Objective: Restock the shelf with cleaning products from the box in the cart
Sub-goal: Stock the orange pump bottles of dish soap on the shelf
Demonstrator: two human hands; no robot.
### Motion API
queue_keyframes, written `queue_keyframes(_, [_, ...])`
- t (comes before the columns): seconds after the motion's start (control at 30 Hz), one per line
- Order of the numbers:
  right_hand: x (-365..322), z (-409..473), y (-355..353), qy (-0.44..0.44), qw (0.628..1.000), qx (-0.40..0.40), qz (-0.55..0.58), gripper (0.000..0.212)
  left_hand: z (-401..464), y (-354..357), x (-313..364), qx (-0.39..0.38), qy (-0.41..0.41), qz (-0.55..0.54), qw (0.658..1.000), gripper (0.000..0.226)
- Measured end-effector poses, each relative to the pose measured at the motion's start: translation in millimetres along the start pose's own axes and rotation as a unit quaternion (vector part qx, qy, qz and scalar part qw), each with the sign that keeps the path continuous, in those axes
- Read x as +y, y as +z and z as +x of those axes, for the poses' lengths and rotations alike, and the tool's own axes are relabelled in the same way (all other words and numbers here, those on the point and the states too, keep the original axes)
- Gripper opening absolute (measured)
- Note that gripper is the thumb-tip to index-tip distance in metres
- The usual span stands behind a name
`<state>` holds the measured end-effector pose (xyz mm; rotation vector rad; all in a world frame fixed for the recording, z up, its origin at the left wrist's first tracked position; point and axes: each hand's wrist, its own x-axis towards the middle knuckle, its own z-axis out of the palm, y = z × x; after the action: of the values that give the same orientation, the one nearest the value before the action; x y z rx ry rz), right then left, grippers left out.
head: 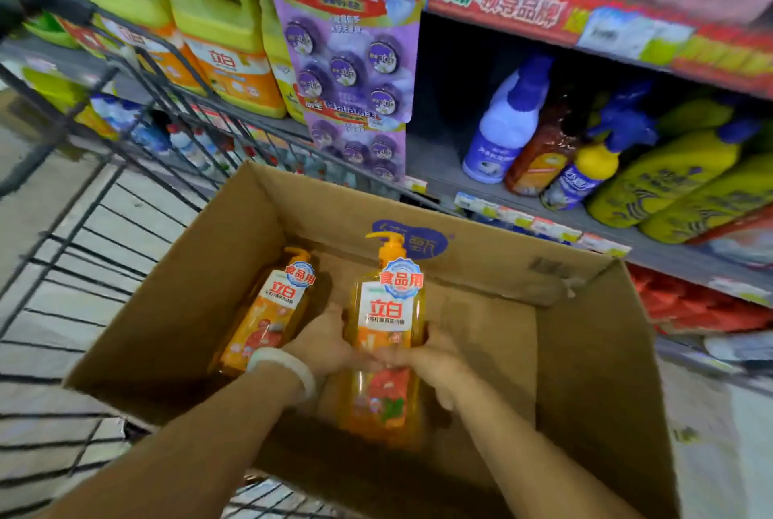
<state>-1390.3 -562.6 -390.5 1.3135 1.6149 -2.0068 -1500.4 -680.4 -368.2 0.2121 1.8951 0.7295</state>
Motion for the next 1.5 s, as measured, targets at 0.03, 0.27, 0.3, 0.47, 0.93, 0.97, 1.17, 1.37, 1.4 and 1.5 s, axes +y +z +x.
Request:
queue_keyframes(0.03, [-8.6, -13.4, -8.9, -0.020, 1.000, -0.002, 0.003, 0.039, -12.8, 3.6, 13.7, 0.000, 0.022, -0.011, 1.000, 0.074])
queue_keyframes(0.27, [-52.3, -143.5, -93.0, -0.197, 0.979, 0.055, 0.024, 0.040, -115.3, 61.9, 95.5, 0.041, 0.196, -0.072, 0.977, 0.061])
queue_keyframes(0.3, [-53.7, -164.7, -108.5, -0.210, 0.975, 0.064, 0.028, 0.043, -131.1, 74.6, 108.1, 0.040, 0.216, -0.083, 0.972, 0.065])
queue_keyframes(0.47, [-53.9, -272.3, -197.4, -0.293, 0.946, 0.120, 0.071, 0.061, -209.7, 151.1, 184.8, 0.020, 0.346, -0.063, 0.936, 0.062])
queue_keyframes(0.93, [-52.6, -515.6, -436.5, -0.465, 0.824, 0.299, 0.123, 0.068, -371.6, 372.5, 403.2, -0.038, 0.611, 0.033, 0.790, 0.074])
queue_keyframes(0.97, [-55.7, -525.5, -450.8, -0.471, 0.818, 0.309, 0.117, 0.064, -377.7, 384.1, 417.3, -0.038, 0.624, 0.034, 0.780, 0.071])
queue_keyframes(1.17, [-86.8, -564.1, -543.0, -0.502, 0.778, 0.364, 0.101, 0.047, -384.8, 443.5, 513.1, -0.068, 0.672, 0.031, 0.737, 0.080])
queue_keyframes(1.37, [-157.0, -572.7, -644.5, -0.531, 0.755, 0.379, 0.067, 0.042, -373.2, 482.4, 632.6, -0.097, 0.710, -0.003, 0.697, 0.062])
queue_keyframes(1.4, [-173.8, -572.0, -663.5, -0.536, 0.750, 0.382, 0.064, 0.043, -369.7, 486.3, 656.3, -0.092, 0.716, -0.008, 0.691, 0.066])
queue_keyframes(1.5, [-222.7, -571.1, -711.8, -0.558, 0.729, 0.394, 0.045, 0.048, -364.2, 492.9, 721.2, -0.077, 0.732, -0.015, 0.677, 0.070])
